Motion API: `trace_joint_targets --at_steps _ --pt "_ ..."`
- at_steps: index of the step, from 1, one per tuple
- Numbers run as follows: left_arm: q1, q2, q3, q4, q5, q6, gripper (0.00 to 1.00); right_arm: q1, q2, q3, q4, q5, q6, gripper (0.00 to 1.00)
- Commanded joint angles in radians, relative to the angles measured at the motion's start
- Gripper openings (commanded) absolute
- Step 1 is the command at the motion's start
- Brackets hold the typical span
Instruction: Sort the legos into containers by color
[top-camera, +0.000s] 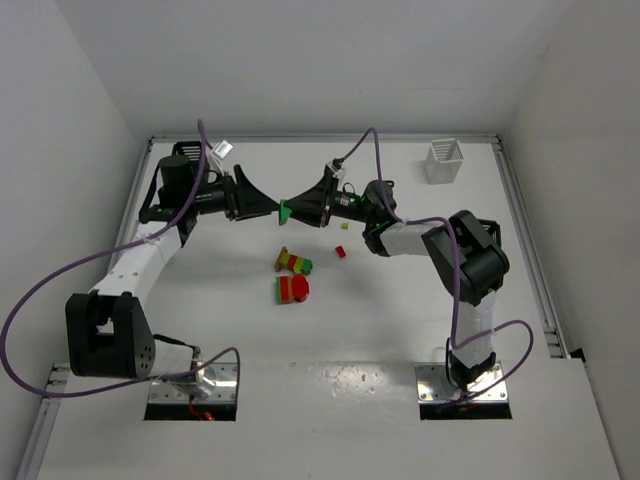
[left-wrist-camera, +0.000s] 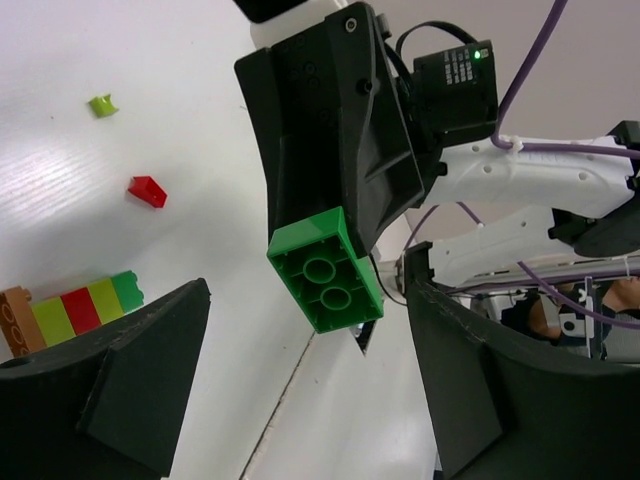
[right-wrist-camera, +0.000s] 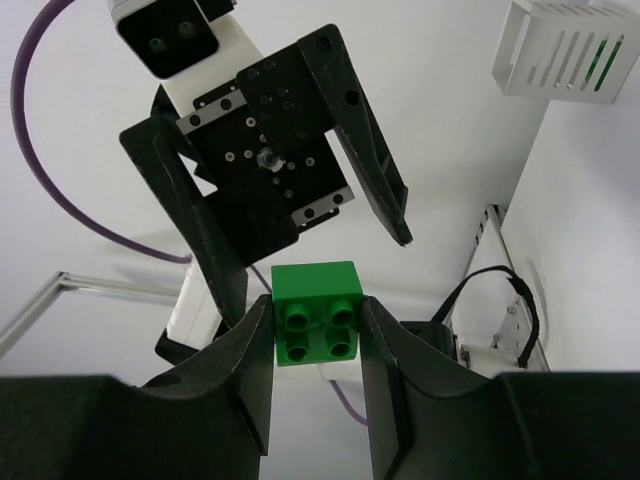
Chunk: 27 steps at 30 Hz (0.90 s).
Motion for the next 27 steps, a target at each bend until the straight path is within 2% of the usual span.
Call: trace_joint_targets --at_steps 1,18,27 --pt "-0.021 -0.026 -0.028 0.052 0.011 -0.038 0.85 0.005 -0.010 0.021 0.205 0.015 0.012 0.00" --pt "-0.031 -0.035 -0.129 0.222 0.042 -0.224 0.77 0.023 -0.001 0.030 0.216 0.005 -0.019 0.00" --pt "-0.040 -0.035 -0.140 0.233 0.042 -0.242 0.60 0.033 0.026 0.051 0.216 0.005 -0.037 0.00"
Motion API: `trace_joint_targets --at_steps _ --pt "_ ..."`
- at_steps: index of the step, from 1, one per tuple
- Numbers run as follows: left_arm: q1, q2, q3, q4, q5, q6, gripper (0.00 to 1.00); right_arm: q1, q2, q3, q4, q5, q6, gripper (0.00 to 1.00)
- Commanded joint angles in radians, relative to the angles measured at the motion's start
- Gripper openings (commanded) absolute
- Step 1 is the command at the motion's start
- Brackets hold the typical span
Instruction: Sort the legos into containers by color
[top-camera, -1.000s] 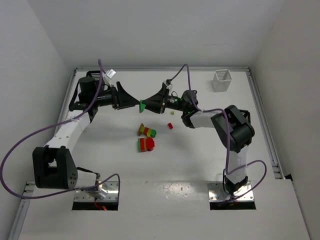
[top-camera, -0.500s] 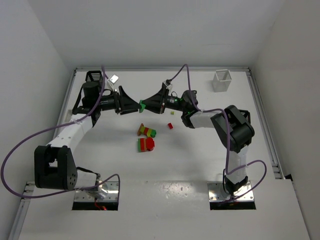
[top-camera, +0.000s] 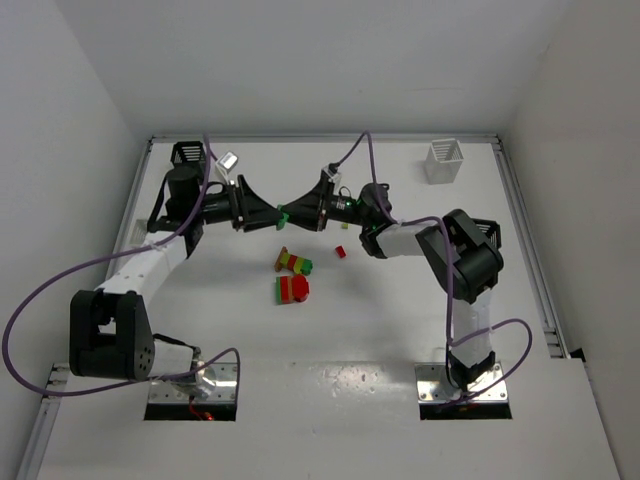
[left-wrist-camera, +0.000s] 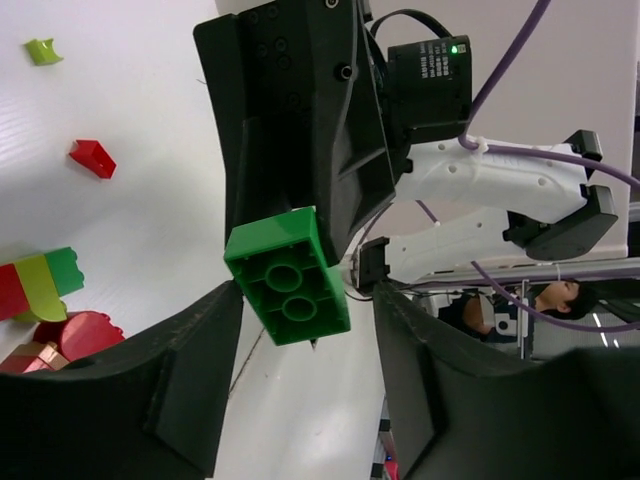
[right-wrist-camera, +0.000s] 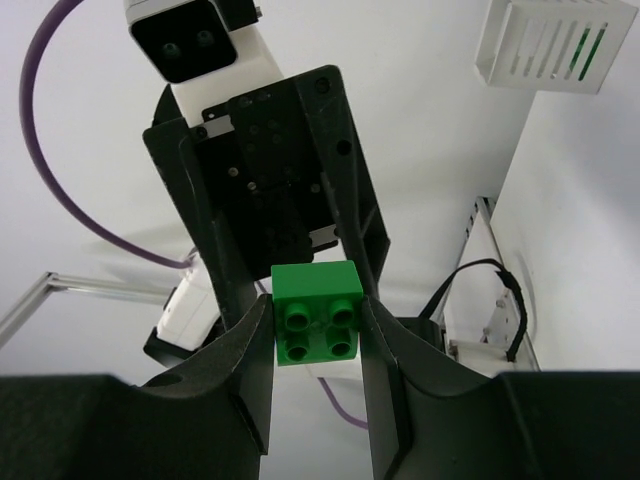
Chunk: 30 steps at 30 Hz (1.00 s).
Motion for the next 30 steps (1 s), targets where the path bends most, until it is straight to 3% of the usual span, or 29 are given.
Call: trace_joint_targets --at_steps 1,10,20,24,26,30 --pt "-0.013 -0.031 -0.009 0.053 0.016 -0.033 0.59 0.017 0.006 0.049 0.210 -0.005 -0.030 0.00" --pt "-0.013 -0.040 -0.031 0.062 0.026 -0.042 0.58 0.017 0.026 0.060 0.210 -0.005 -0.030 0.00" --pt "-0.022 -0.049 -0.049 0.051 0.026 -0.022 0.27 0.017 0.026 0.060 0.210 -0.005 -0.049 0.01" --pt "-0.022 -0.060 -0.039 0.002 0.026 0.024 0.20 0.006 0.026 0.060 0.175 -0.015 -0.067 0.40" --pt "-0.022 -0.069 -0.014 -0.051 0.026 0.101 0.16 -0.023 0.004 0.037 0.125 -0.026 -0.101 0.46" --pt "0.004 -0.089 0.088 -0.369 0.024 0.371 0.12 -0.099 -0.095 -0.026 -0.022 -0.037 -0.211 0.56"
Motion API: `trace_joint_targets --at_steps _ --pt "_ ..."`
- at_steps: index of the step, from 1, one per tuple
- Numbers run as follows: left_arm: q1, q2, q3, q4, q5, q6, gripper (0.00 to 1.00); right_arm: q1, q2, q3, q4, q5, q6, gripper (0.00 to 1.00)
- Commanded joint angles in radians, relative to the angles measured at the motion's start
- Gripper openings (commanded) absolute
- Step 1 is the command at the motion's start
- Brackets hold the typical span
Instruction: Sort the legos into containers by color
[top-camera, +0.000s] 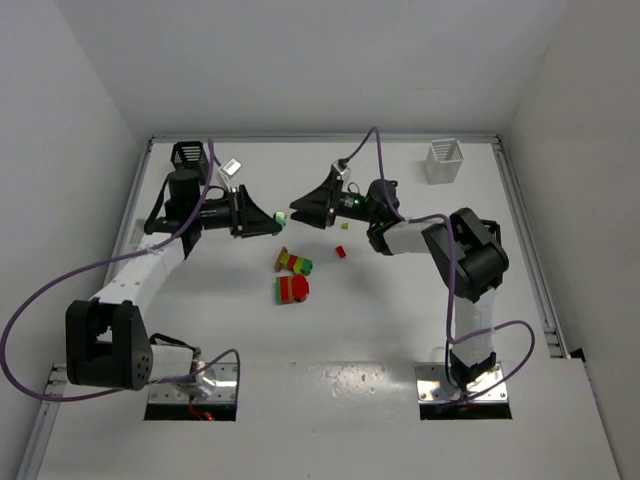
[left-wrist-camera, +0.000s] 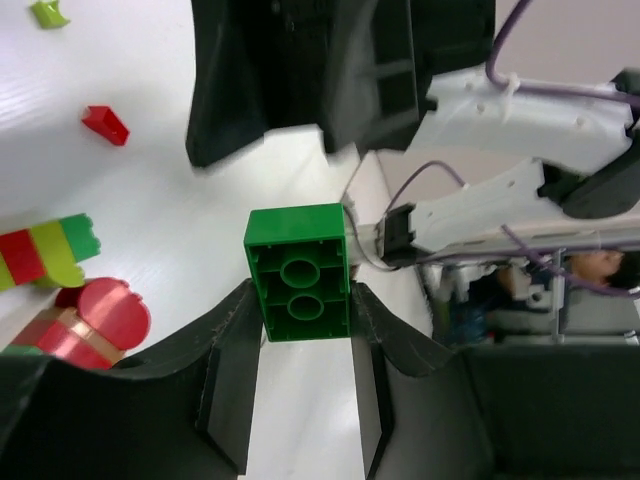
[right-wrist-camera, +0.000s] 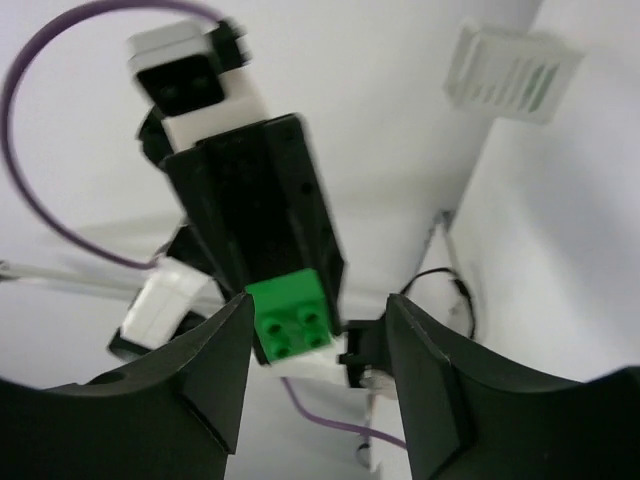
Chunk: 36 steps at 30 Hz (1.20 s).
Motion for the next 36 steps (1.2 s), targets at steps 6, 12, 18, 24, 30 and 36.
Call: trace_joint_targets --at_steps 6,12,18,24,30,36 --pt "0.170 0.016 0.310 -0.696 -0.069 0.725 0.03 -0.185 -0.239 -0.020 -0.523 -0.105 -0.522 0.58" --pt "0.400 0.145 0.543 -1.077 -0.362 1.092 0.02 -0.193 -0.345 0.196 -1.437 0.036 -1.420 0.56" --pt "0.555 0.248 0.619 -1.122 -0.603 1.186 0.01 -0.184 -0.413 0.176 -1.588 0.136 -1.612 0.56" --pt "0.567 0.278 0.610 -1.044 -0.721 1.154 0.01 -0.175 -0.393 0.176 -1.611 0.136 -1.643 0.56" --pt "0.567 0.300 0.610 -0.953 -0.845 1.084 0.02 -0.175 -0.375 0.176 -1.620 0.136 -1.652 0.56" --pt "0.567 0.329 0.610 -0.899 -0.922 1.042 0.10 -0.175 -0.364 0.176 -1.620 0.127 -1.652 0.56"
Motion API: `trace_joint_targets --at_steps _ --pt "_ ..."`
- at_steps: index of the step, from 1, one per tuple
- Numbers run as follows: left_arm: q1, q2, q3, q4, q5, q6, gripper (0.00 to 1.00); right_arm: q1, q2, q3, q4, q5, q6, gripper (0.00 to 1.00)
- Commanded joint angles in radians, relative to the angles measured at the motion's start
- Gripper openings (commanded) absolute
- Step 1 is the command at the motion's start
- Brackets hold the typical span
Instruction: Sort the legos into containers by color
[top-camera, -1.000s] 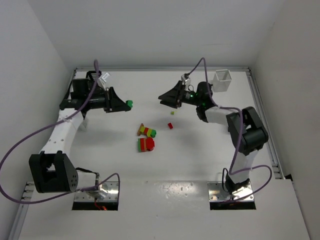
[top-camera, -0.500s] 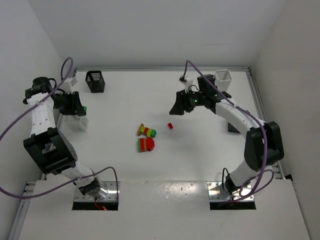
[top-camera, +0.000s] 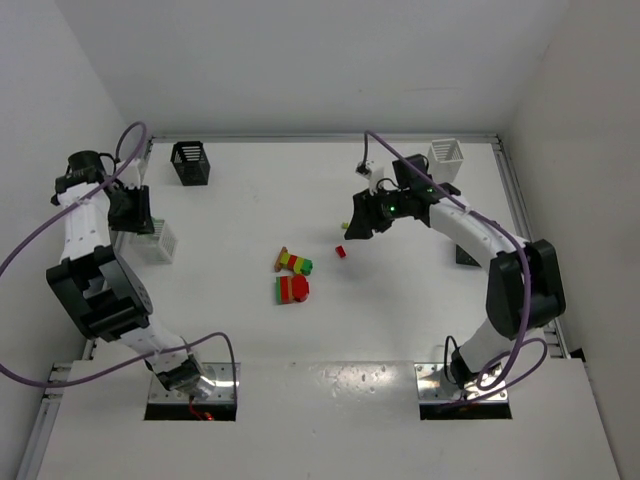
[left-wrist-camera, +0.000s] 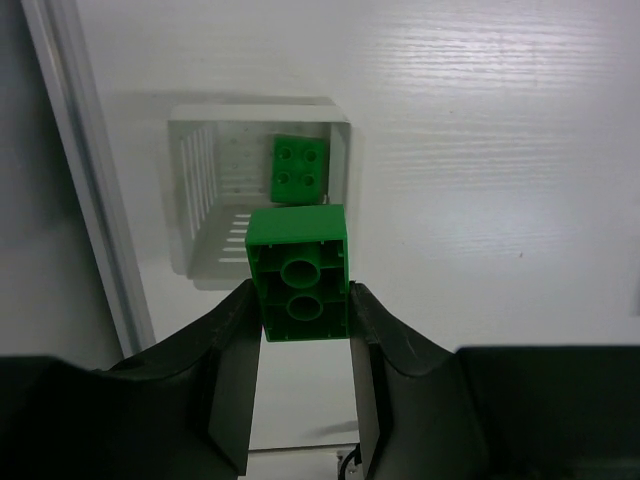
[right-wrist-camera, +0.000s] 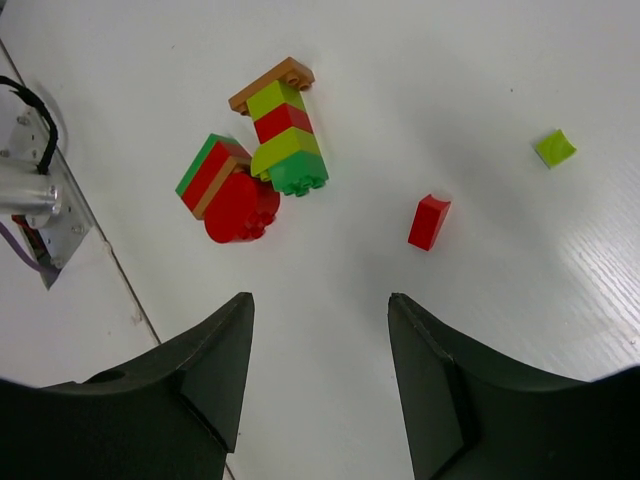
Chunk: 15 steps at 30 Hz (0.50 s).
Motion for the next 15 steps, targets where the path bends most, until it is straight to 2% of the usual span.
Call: trace_joint_targets --at_steps 1,5,9,11,15 --pt "0.004 0.029 0.033 0.056 -0.086 -0.047 0.10 0.005 0.013 0.017 0.008 -0.011 -0.025 0.56" --pt "0.004 0.050 0.042 0.056 -0.109 -0.059 0.15 0.005 0.024 0.017 -0.002 -0.001 -0.025 0.58" --pt "0.004 0.070 0.052 0.067 -0.100 -0.082 0.18 0.015 0.033 0.027 -0.011 0.008 -0.025 0.69" --pt "0.004 0.081 0.061 0.067 -0.100 -0.082 0.24 0.015 0.033 0.027 -0.011 0.008 -0.025 0.69" --pt "0.004 0.081 0.070 0.067 -0.100 -0.082 0.44 0.015 0.033 0.027 -0.020 0.017 -0.034 0.69"
